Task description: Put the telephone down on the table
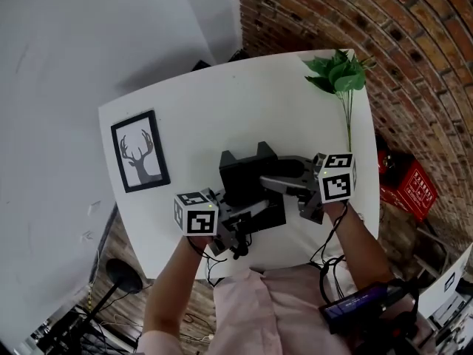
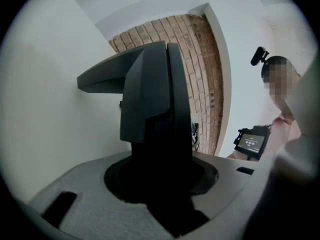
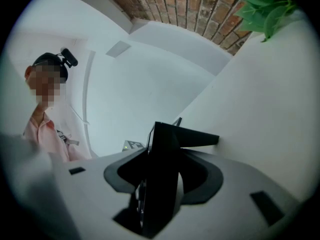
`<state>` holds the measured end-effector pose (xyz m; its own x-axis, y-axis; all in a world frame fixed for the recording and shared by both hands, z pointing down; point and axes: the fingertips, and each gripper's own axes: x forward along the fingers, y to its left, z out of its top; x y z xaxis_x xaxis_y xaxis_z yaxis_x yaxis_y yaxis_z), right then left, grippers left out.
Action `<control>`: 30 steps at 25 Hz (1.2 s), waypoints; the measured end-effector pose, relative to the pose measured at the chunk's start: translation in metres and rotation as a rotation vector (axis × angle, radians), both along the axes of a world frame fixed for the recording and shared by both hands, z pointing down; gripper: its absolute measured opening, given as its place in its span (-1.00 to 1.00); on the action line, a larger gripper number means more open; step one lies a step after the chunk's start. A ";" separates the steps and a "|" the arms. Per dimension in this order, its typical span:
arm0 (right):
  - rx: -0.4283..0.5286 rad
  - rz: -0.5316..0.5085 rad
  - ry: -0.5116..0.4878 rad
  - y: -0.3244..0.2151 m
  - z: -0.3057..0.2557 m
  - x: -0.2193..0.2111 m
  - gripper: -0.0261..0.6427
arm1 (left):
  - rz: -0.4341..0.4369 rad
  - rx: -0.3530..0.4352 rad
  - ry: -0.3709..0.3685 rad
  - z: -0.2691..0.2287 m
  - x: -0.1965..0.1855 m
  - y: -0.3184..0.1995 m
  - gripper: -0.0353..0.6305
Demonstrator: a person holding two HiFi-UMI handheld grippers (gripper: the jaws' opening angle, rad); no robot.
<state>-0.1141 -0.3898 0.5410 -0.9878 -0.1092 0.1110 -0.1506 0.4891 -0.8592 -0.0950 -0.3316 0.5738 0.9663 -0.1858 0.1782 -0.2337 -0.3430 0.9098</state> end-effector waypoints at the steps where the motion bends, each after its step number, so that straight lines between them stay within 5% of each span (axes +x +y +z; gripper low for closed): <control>1: -0.006 -0.001 -0.003 0.000 0.000 0.000 -0.33 | -0.001 -0.013 0.005 0.000 0.000 0.001 -0.39; 14: -0.065 -0.041 -0.049 -0.010 0.020 0.005 -0.37 | -0.026 -0.017 -0.085 0.020 0.003 -0.012 -0.32; 19: -0.086 -0.046 -0.069 -0.011 0.021 0.006 -0.39 | -0.162 -0.012 -0.141 0.021 -0.009 -0.027 0.04; 25: -0.081 -0.096 -0.026 -0.006 0.024 0.002 -0.42 | -0.189 0.066 -0.346 0.032 -0.032 -0.021 0.27; 30: -0.076 -0.123 -0.024 0.002 0.018 -0.005 -0.42 | -0.260 0.073 -0.372 0.027 -0.059 -0.003 0.27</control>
<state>-0.1193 -0.3877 0.5590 -0.9957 0.0207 0.0906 -0.0726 0.4357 -0.8972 -0.1539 -0.3342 0.6012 0.7587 -0.4390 0.4814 -0.6266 -0.2896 0.7235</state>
